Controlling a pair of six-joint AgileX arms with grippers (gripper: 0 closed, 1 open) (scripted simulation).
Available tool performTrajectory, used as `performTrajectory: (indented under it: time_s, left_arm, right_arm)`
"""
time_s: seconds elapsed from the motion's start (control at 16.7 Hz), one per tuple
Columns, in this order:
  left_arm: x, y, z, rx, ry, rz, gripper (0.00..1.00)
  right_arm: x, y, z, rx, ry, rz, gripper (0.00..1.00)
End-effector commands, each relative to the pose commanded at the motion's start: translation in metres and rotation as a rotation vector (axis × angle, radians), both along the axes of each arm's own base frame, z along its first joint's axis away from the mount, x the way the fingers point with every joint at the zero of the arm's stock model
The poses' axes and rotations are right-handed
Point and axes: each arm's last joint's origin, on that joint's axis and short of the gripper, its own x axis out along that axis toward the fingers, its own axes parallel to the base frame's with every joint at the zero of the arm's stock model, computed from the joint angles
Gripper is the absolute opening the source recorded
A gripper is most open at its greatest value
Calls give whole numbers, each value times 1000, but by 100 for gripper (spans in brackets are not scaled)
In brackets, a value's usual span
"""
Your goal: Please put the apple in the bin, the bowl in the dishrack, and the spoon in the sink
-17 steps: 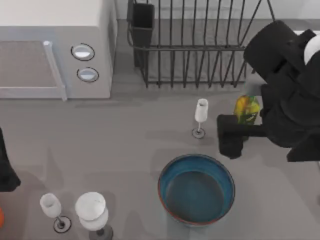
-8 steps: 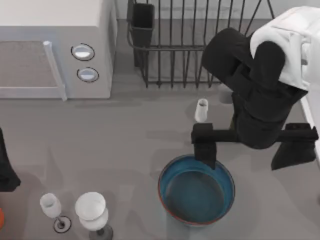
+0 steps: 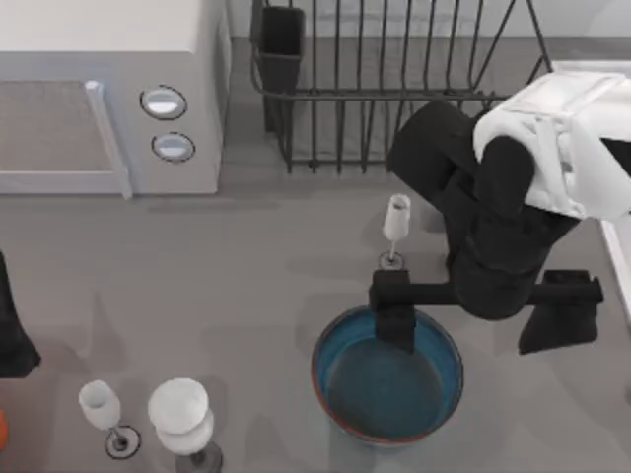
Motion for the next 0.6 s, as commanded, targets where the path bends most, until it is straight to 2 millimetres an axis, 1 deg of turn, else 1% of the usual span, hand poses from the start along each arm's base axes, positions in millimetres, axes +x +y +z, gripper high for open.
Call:
performTrajectory:
  time_s: [0.24,0.36,0.42,0.6]
  left_arm:
    - [0,0,0,0,0,0,100]
    - [0,0,0,0,0,0,100]
    - [0,0,0,0,0,0,100]
    - [0,0,0,0,0,0,100]
  right_arm:
    - [-1,0,-39,0,0,0,100]
    - [-3,-1,-53,0,-1,0,100]
    - [-3,-2,-56,0,0,0,100]
    - [-3,-2,-58,0,0,0,100]
